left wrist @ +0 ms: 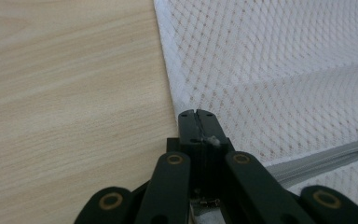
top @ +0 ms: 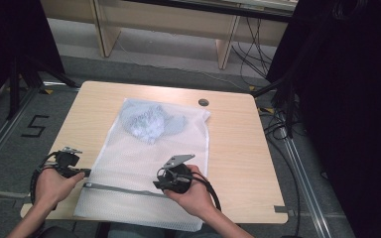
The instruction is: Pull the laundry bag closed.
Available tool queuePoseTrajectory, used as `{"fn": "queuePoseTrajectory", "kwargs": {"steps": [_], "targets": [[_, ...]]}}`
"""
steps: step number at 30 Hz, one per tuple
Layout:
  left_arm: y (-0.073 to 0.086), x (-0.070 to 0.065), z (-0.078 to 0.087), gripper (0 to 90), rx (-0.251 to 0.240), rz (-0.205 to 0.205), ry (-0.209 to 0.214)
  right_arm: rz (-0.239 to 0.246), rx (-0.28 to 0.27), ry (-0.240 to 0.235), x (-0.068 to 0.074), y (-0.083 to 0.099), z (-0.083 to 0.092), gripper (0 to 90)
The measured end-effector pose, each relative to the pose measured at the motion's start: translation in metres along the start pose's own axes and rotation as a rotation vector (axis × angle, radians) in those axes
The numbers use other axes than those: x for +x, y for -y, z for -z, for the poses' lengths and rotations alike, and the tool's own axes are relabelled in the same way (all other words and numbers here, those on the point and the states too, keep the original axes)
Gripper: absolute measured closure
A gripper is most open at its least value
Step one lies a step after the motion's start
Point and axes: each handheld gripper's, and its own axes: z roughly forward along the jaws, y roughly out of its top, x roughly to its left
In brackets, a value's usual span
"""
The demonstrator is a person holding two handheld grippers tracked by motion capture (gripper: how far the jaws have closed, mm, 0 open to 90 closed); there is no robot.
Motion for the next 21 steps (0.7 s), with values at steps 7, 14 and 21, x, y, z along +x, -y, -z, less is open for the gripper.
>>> {"fn": "queuePoseTrajectory", "kwargs": {"steps": [7, 14, 21], "targets": [[0.002, 0.000, -0.003, 89.6, 0.027, 0.048, 0.000, 0.027, -0.007, -0.039, 0.014, -0.015, -0.018, 73.6], [0.002, -0.001, -0.004, 89.6, 0.052, 0.058, 0.014, 0.042, 0.009, -0.067, 0.026, -0.025, -0.034, 73.2], [0.002, -0.007, 0.001, 89.6, 0.063, 0.082, -0.012, 0.051, 0.022, -0.103, 0.037, -0.030, -0.048, 73.3]]}}
